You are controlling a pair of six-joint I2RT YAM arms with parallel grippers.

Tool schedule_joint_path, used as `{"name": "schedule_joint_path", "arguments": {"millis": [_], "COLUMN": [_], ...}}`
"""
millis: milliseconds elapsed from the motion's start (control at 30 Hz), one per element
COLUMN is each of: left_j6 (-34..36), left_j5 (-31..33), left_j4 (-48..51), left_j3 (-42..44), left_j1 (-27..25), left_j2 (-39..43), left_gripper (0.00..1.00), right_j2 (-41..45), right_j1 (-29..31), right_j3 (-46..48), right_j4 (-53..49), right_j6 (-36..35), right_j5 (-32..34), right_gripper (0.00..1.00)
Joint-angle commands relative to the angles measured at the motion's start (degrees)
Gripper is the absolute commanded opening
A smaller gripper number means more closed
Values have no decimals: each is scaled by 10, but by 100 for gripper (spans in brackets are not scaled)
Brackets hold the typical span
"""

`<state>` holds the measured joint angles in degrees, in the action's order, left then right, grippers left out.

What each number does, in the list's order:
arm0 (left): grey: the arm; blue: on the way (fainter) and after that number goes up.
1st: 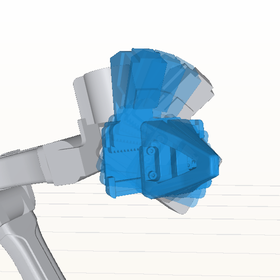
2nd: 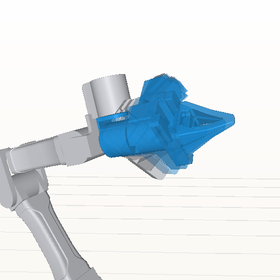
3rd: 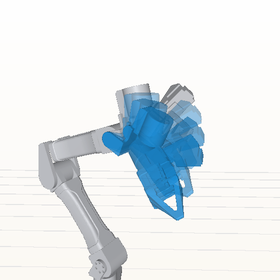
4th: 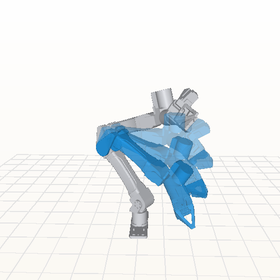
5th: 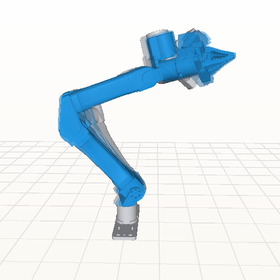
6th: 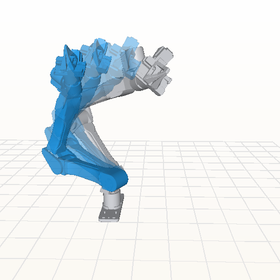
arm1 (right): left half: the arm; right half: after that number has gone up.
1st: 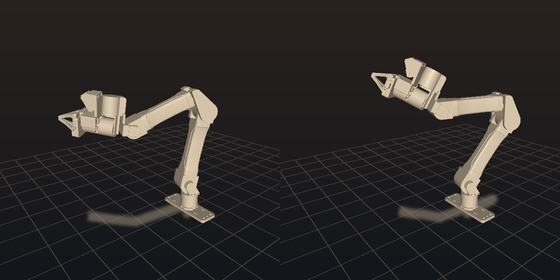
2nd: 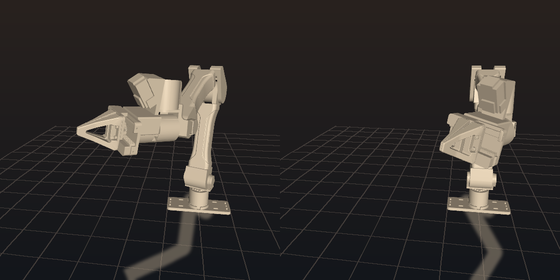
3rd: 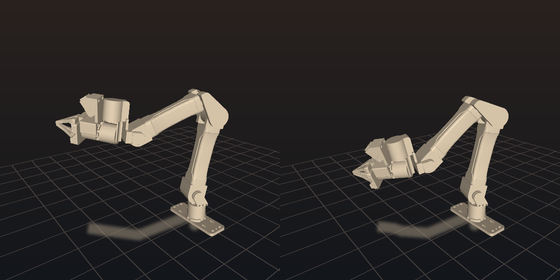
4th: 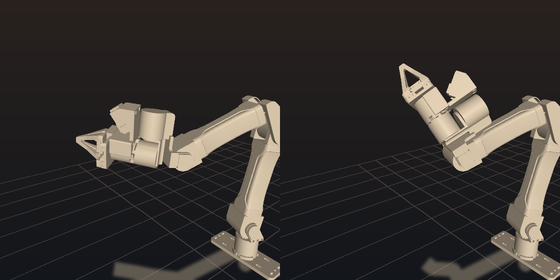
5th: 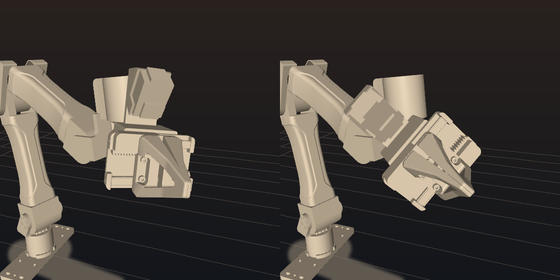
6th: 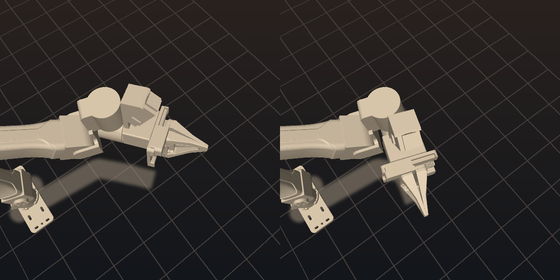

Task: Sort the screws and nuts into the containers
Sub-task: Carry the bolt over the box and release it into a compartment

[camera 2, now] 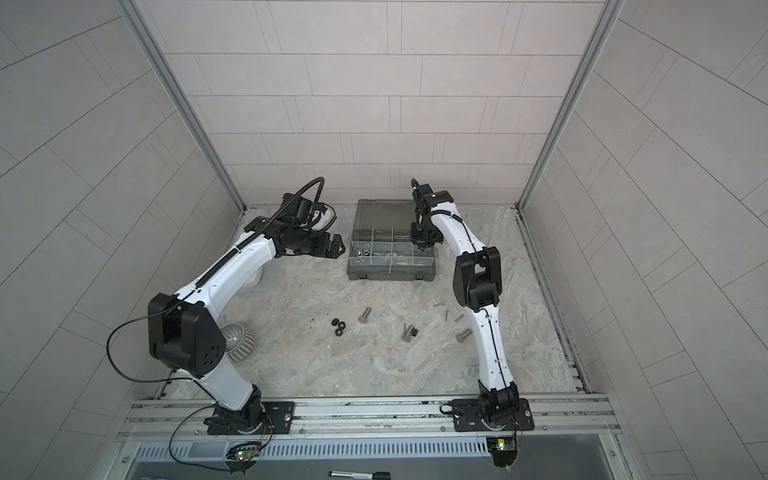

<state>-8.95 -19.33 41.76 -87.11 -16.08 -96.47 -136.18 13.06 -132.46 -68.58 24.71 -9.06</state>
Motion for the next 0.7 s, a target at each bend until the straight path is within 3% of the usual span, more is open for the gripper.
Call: {"name": "schedule_joint_path", "arguments": {"millis": [0,200,233,300,367,567,667], "left_j6": [-11,-16,-16,-16,-19,-28,-33], "left_j5": [-24,-35,-36,-47,-56,-66,-68], "left_j4": [-4,-8,-8,-9,-11,-13,-18], "left_j3": [-10,-11,-12,-14,-15,-20,-18], "left_j1": [20,36,36,36,36,30,17], "left_j2": [-11,-20,-21,-25,-28,-29,-26], "left_gripper": [100,100,100,100,100,100,100], "right_j2": [-17,-22,-22,-21,-14,35,90], "right_j1": [-11,-13,-12,-13,-13,-13,-13], "right_j3": [-29,-35,-35,-35,-36,-28,42], "right_j4": [-34,-46,-49,-53,-54,-89,-95], "right_j6": [10,3,2,-6,-17,-37,-25], "right_j5": [-10,-15,-17,-23,-29,4,47], "right_gripper": [14,17,21,44,53,56,55]}}
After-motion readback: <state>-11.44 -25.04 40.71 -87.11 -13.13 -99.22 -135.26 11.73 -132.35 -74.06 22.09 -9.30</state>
